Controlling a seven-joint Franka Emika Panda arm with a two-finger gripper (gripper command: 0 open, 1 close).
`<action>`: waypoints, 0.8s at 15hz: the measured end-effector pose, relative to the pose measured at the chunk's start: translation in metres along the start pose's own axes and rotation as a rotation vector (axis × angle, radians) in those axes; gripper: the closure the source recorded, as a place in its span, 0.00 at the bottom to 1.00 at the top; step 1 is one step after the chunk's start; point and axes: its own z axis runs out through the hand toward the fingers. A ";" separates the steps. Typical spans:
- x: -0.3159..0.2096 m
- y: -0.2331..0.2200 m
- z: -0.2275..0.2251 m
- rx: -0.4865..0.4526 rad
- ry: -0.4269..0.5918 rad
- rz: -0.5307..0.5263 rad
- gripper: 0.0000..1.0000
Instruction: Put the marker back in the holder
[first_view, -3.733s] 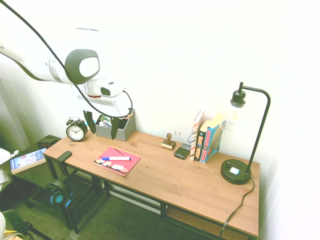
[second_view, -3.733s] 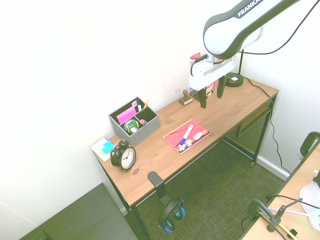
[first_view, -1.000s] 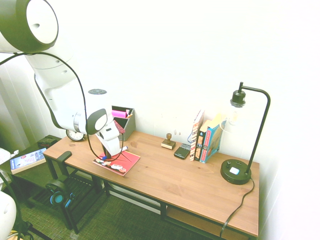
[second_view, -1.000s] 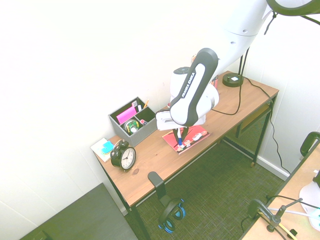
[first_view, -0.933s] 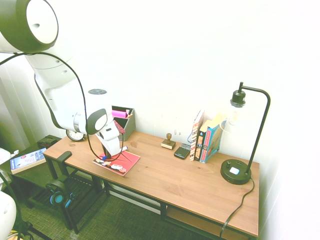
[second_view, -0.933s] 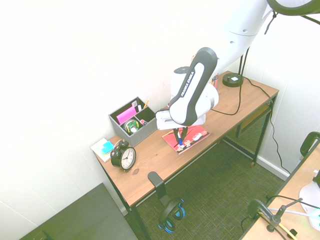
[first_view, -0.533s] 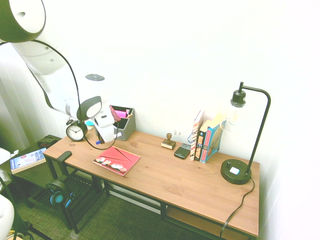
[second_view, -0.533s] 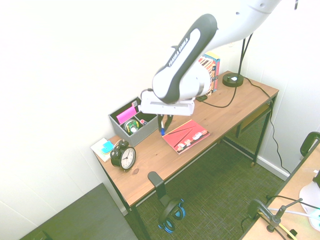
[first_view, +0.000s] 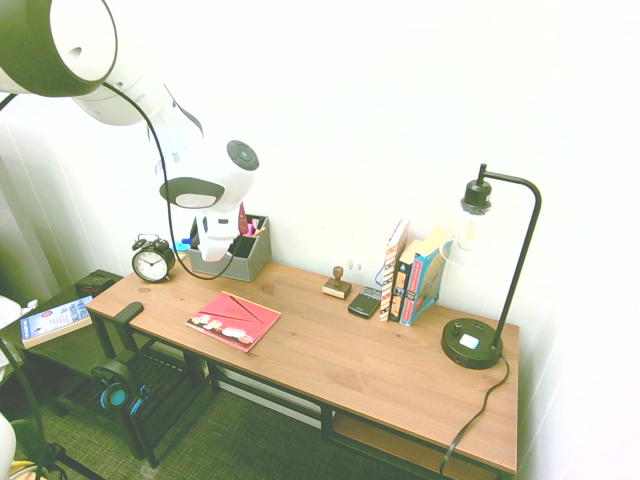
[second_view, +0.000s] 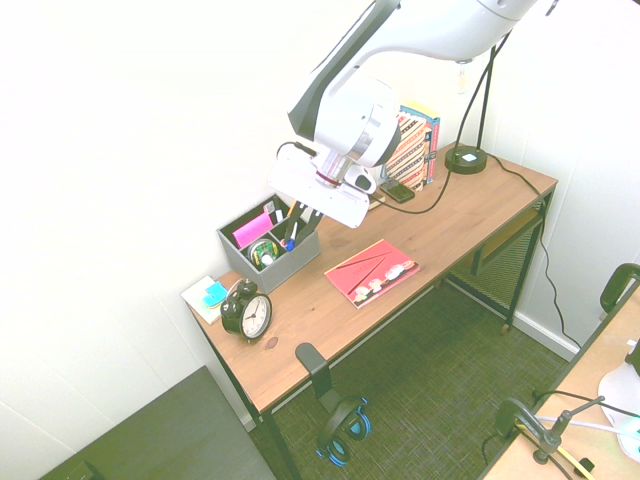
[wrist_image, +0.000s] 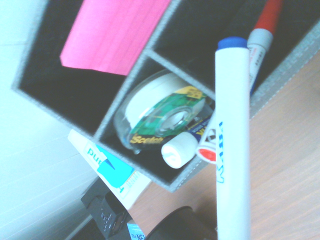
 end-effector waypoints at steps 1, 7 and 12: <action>0.007 0.003 0.005 0.003 -0.008 0.010 1.00; 0.037 -0.005 0.014 0.045 -0.043 0.034 1.00; 0.024 -0.026 0.007 0.132 -0.110 0.054 1.00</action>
